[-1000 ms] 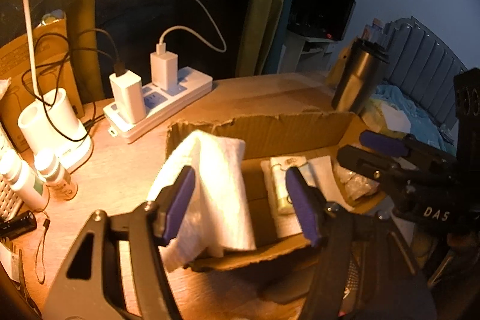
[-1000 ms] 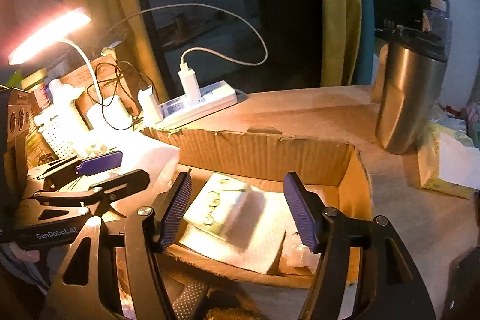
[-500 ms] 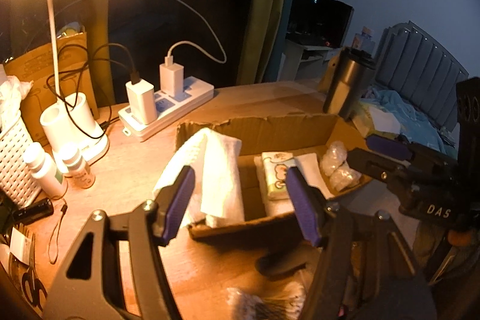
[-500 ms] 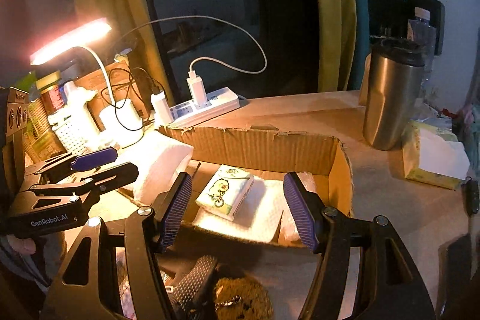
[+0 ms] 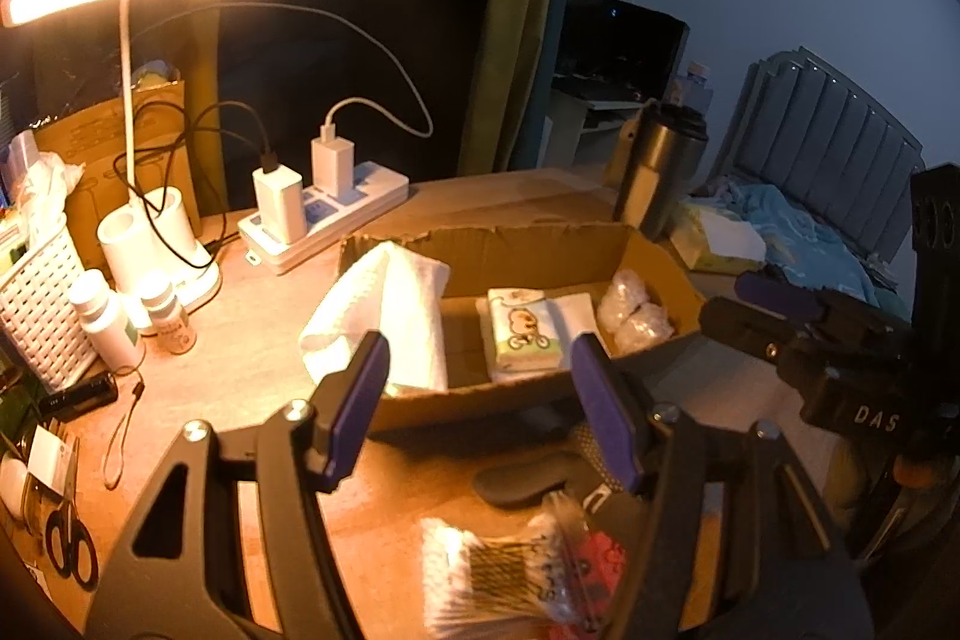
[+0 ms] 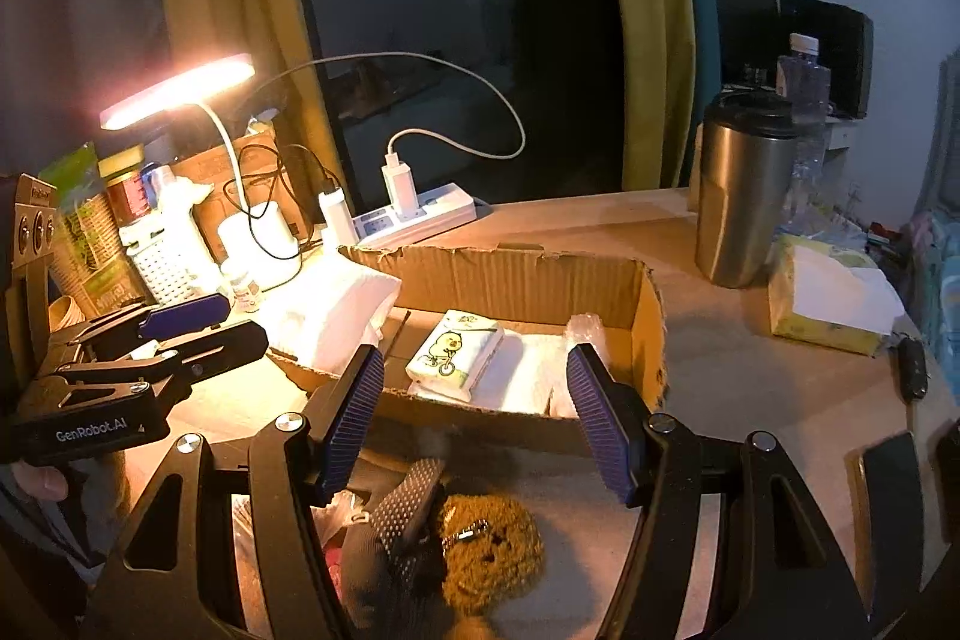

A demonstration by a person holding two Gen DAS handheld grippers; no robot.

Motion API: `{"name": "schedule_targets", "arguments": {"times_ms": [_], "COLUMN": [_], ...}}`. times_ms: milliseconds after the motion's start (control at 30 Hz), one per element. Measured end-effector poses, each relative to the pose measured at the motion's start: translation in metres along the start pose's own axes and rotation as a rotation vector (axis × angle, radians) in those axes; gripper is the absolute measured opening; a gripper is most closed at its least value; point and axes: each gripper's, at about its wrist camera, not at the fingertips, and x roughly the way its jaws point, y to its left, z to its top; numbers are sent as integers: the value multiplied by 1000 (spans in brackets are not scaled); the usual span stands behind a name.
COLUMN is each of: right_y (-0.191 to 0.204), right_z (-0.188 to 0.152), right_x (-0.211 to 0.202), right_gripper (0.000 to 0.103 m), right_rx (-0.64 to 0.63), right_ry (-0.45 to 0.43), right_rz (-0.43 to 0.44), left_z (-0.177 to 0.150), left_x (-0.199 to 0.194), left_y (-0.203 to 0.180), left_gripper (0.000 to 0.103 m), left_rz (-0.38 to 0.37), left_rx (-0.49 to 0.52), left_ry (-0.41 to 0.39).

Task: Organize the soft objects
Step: 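Grasp the cotton-swab bag with the left gripper while the right moves to the brown fuzzy ball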

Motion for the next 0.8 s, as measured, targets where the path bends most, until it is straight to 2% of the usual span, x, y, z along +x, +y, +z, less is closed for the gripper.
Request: {"name": "schedule_targets", "arguments": {"times_ms": [467, 800], "right_y": [2, 2], "right_z": [-19, -39], "right_x": [-31, -36], "right_gripper": [67, 67], "right_rx": [5, 10], "right_ry": [-16, 14], "right_rz": [-25, -31], "left_z": [-15, -35], "left_x": [-29, -35], "left_y": [-12, -18], "left_gripper": [65, 65], "left_rz": [-7, -8], "left_rx": [14, 8], "left_ry": [-23, -6]}}
